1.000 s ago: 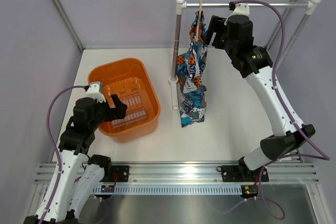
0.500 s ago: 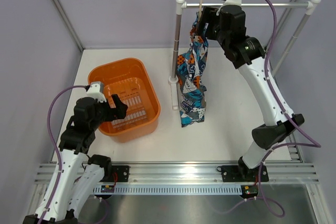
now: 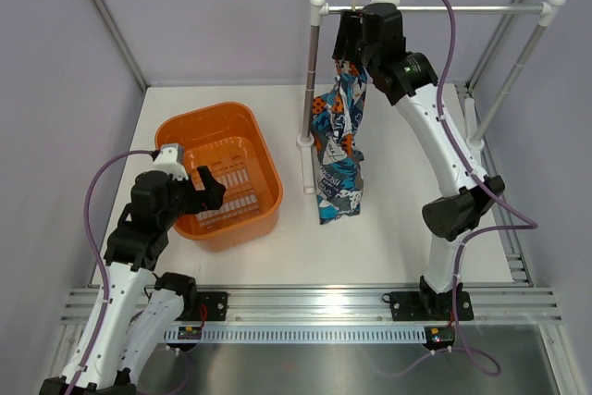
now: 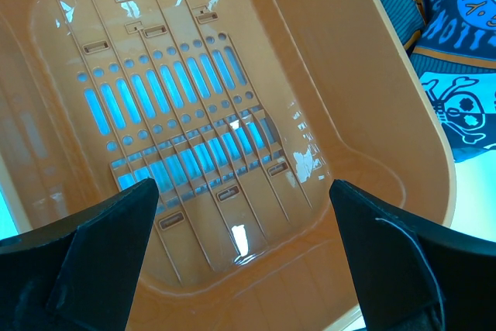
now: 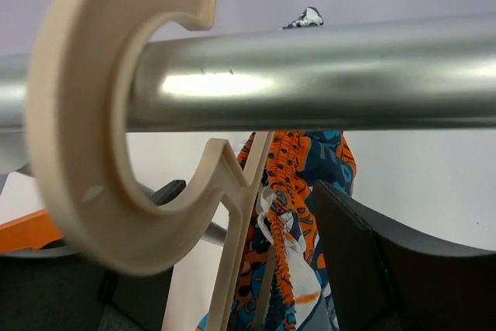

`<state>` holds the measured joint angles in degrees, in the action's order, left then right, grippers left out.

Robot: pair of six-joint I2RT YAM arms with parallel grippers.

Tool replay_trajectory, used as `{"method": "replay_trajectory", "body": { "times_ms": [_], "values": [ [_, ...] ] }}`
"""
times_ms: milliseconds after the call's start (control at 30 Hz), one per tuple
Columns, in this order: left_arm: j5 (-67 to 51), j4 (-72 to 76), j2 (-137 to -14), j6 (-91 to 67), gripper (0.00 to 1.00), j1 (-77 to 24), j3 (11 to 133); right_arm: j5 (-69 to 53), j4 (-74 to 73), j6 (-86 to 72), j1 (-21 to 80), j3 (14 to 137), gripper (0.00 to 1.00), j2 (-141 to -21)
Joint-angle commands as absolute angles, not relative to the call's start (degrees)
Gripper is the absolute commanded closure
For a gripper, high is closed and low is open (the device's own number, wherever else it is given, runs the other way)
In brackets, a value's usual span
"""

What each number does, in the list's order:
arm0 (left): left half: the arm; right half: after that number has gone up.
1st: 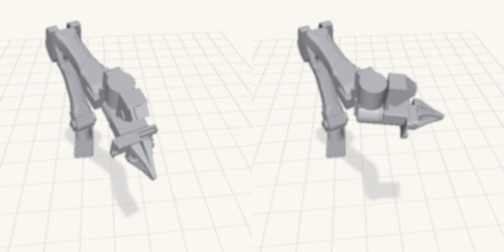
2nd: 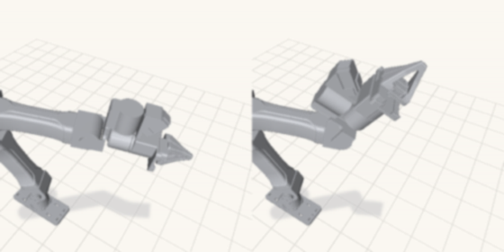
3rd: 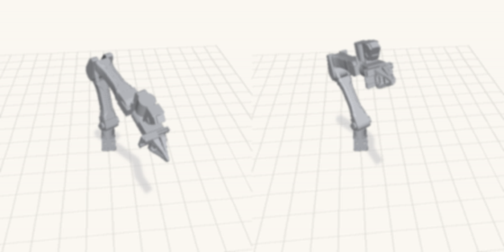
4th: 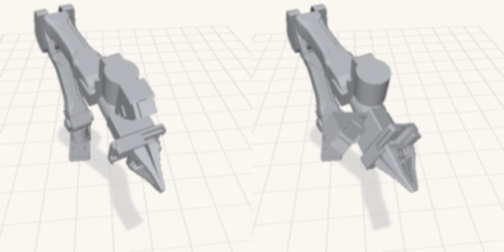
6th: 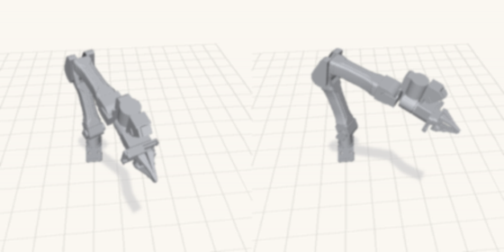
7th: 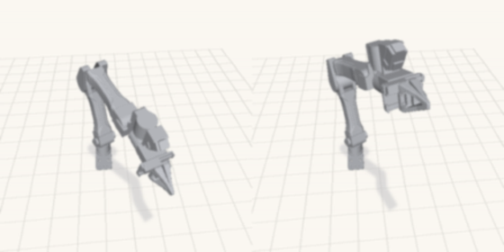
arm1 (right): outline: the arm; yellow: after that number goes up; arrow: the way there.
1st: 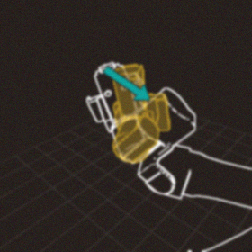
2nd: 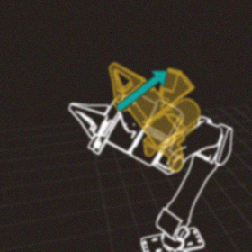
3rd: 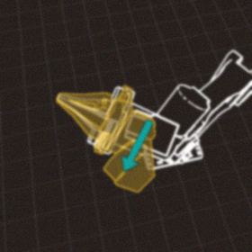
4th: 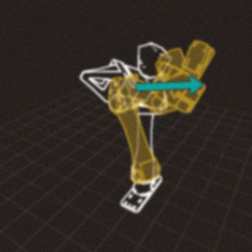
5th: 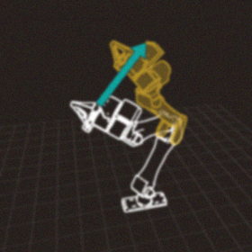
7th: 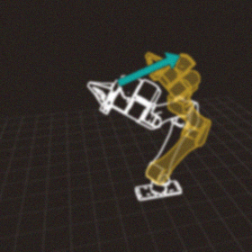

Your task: Remove the shorts from the hanger

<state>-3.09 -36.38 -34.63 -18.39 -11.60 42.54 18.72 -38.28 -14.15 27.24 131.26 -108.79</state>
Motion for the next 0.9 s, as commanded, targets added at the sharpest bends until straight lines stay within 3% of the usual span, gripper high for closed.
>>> {"method": "replay_trajectory", "body": {
  "times_ms": [0,367,500,600,667,767,867],
  "values": [
    [-4.2,-34.4,-34.9,-17.8,0.01,-11.9,42.9,21.4,-37.0,-13.3,27.9,133.9,0.28,-109.5],
    [-4.1,-34.4,-34.9,-17.8,0.01,-11.9,42.9,23.2,-37.0,-12.3,27.9,136.1,0.62,-110.7],
    [-4.2,-34.4,-35.1,-17.8,0.01,-11.9,42.9,23.6,-38.3,-11.5,27.9,137.4,0.87,-111.0],
    [-4.2,-34.4,-35.1,-17.8,0.01,-11.9,42.9,23.6,-39.5,-11.3,27.9,137.9,0.97,-110.8],
    [-4.2,-34.4,-35.1,-17.8,0.01,-11.9,42.9,23.6,-39.7,-10.8,27.9,137.8,0.98,-110.6],
    [-4.2,-34.4,-35.0,-17.8,0.01,-11.9,42.9,23.4,-40.2,-10.1,27.9,137.3,0.8,-110.5],
    [-4.4,-34.4,-35.0,-17.8,0.01,-11.9,42.9,23.6,-40.1,-9.8,27.9,136.5,0.73,-110.5]
  ]
}}
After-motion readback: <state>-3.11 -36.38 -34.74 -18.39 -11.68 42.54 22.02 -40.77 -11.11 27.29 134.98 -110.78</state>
